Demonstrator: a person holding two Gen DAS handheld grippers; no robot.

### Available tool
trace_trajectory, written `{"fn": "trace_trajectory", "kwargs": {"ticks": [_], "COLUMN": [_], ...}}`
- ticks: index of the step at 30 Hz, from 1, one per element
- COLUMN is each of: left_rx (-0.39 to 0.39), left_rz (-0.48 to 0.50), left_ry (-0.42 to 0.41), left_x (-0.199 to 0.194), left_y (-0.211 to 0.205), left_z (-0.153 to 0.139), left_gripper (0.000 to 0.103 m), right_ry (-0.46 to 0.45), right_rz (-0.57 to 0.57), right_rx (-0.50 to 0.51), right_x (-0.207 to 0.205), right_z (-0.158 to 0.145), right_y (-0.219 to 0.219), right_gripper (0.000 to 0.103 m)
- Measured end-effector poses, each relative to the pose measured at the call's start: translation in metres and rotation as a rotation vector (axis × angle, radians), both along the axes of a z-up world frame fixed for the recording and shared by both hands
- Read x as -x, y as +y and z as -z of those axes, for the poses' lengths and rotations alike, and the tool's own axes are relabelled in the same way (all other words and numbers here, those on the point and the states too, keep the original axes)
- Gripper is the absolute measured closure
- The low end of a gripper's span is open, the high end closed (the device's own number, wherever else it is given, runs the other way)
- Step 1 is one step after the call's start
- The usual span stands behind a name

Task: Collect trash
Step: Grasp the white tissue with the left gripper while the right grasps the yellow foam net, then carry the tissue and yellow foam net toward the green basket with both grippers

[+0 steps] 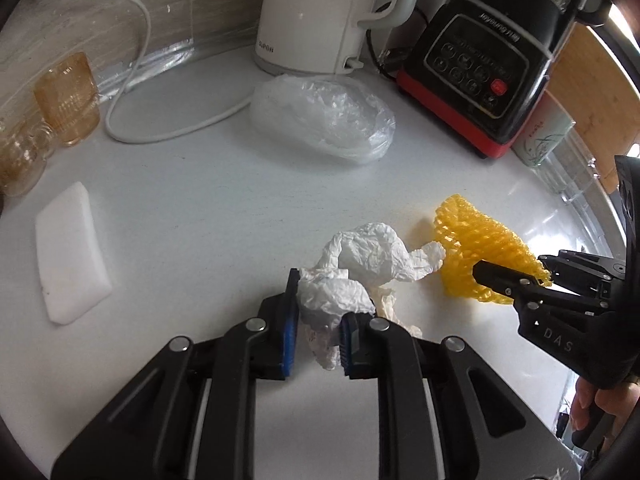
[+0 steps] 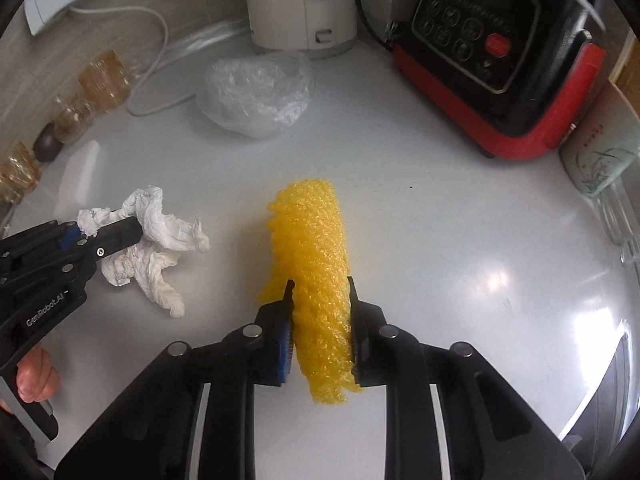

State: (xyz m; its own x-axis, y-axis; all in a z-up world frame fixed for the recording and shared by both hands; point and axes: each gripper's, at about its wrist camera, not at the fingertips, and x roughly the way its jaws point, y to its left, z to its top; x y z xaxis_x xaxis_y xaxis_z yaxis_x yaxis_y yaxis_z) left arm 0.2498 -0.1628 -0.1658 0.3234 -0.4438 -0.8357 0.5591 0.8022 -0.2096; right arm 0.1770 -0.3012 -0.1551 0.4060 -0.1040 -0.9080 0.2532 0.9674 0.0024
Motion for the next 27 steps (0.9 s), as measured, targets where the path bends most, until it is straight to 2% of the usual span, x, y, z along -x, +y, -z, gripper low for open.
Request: {"fn": "trace_trajectory", "kwargs": {"ticks": [6, 11, 20, 27], "left_rx": [0.016, 0.000, -0.012, -0.027], "left_rz": [-0.004, -0.016, -0.095, -0.166], "left_ry": [-0.018, -0.032, 0.004, 0.002], "left_x": [0.029, 0.078, 0.175, 0.243], "left_y": [0.022, 0.044, 0.085, 0.116], "left_z": [-0.026, -0.047, -0.069, -0.073], "left_gripper": [0.087, 0.087, 0.087, 0.087], "right_ry": [-0.051, -0.057, -0.078, -0.074], "right_rz": [0.009, -0.003, -0.097, -0.213], "right_rx": [0.016, 0.010, -0.022, -0.066], "right_x": [0.045, 0.089, 0.176, 0.231], "right_z": [-0.032, -0.046, -0.070, -0.071], "right_y": [0.022, 0.044, 0.087, 0.116], "right_gripper": [0.081, 0.081, 0.081, 0.081]}}
